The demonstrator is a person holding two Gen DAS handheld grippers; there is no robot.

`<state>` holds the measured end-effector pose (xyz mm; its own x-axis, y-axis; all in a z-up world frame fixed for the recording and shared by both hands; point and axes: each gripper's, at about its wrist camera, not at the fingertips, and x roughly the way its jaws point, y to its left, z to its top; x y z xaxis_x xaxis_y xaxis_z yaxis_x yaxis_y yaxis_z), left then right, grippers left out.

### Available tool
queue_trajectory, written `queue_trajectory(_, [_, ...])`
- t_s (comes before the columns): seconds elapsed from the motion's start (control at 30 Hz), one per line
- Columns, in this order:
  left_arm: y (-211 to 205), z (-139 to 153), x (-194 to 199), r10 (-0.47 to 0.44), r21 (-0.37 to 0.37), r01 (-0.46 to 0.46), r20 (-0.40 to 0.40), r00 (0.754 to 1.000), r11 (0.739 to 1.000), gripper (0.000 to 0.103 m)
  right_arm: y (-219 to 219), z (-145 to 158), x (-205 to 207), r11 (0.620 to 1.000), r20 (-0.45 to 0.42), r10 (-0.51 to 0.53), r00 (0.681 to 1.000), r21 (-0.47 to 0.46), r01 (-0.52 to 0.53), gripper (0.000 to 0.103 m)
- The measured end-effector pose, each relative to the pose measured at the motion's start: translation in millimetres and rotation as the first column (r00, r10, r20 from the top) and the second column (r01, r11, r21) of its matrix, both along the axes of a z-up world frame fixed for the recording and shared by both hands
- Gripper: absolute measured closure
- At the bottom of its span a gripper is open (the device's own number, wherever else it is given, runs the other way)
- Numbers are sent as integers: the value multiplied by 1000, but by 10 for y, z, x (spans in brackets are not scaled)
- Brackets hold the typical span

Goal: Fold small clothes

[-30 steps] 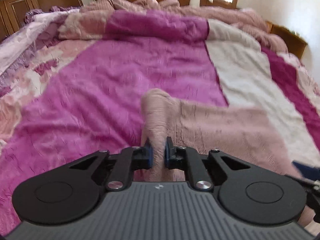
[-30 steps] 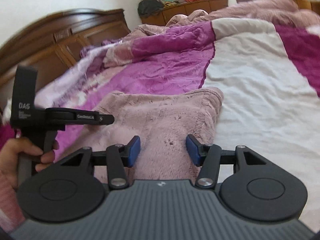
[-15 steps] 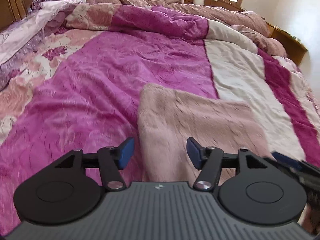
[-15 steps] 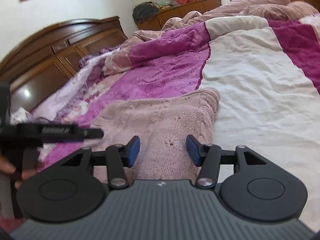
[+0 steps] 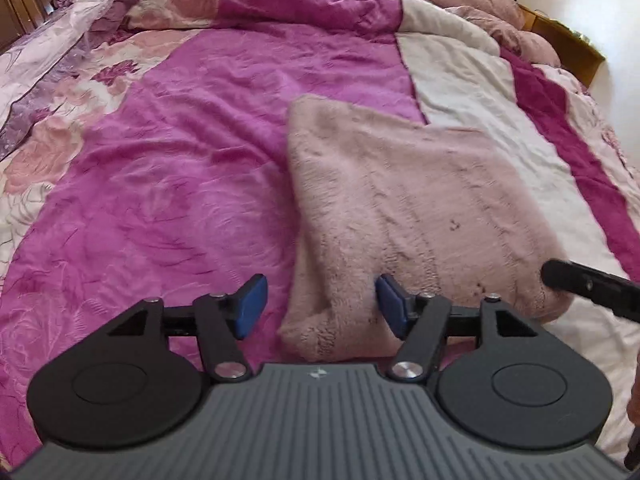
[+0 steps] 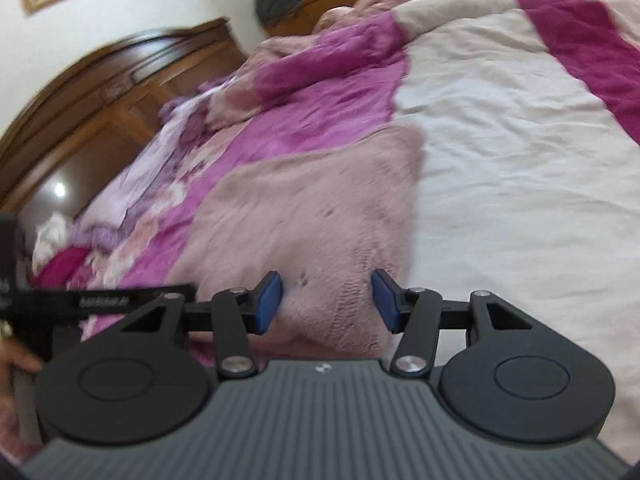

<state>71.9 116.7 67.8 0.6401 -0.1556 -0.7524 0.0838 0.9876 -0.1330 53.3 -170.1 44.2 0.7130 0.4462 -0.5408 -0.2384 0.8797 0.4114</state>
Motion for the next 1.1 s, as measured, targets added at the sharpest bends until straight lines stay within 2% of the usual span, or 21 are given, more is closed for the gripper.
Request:
queue_trajectory(0.07, [77, -46, -5, 19, 0, -19, -5, 1000, 1000, 28, 135, -8, -29, 998, 26, 28, 999, -56, -27, 50])
queue_trajectory(0.2, [153, -78, 12, 31, -31, -31, -11, 999, 999, 26, 109, -20, -6, 997, 17, 43, 999, -63, -42, 49])
queue_trajectory(0.27, [147, -43, 21, 22, -49, -22, -9, 1000, 999, 26, -8, 4, 13, 999, -2, 43, 999, -32, -43, 49])
queue_trajectory(0.37, [177, 40, 50, 29, -129, -30, -6, 1000, 991, 26, -201, 46, 27, 999, -12, 15, 1000, 51, -15, 44])
queue_trajectory(0.43, [195, 77, 86, 41, -182, -40, 6, 999, 982, 26, -317, 76, 61, 994, 0, -16, 1000, 112, 15, 30])
queue_trajectory(0.47, [199, 83, 112, 49, -198, -46, 10, 999, 979, 26, -360, 85, 86, 990, 8, -32, 999, 137, 31, 28])
queue_trajectory(0.57, [171, 55, 223, 66, -206, -65, -3, 998, 976, 26, -447, 54, 202, 981, -11, -70, 997, 180, 71, 27])
queue_trajectory(0.67, [155, -32, 334, 66, -218, -73, -36, 997, 973, 25, -446, -69, 400, 976, -77, -47, 996, 208, 62, 27])
queue_trajectory(0.73, [190, -92, 387, 80, -257, -95, -69, 994, 962, 25, -429, -185, 501, 968, -122, -9, 993, 249, 39, 27])
queue_trajectory(0.8, [236, -151, 447, 95, -308, -123, -106, 990, 943, 24, -399, -287, 589, 961, -156, 24, 987, 277, 20, 21])
queue_trajectory(0.87, [252, -210, 501, 97, -344, -133, -121, 988, 930, 23, -361, -377, 661, 956, -187, 52, 981, 293, 5, 21])
queue_trajectory(1.03, [207, -286, 590, 62, -388, -106, -125, 990, 916, 21, -238, -416, 712, 960, -166, 85, 982, 278, -37, 21])
queue_trajectory(1.1, [172, -297, 610, 21, -435, -72, -120, 992, 898, 21, -199, -423, 740, 958, -163, 92, 982, 285, -42, 24])
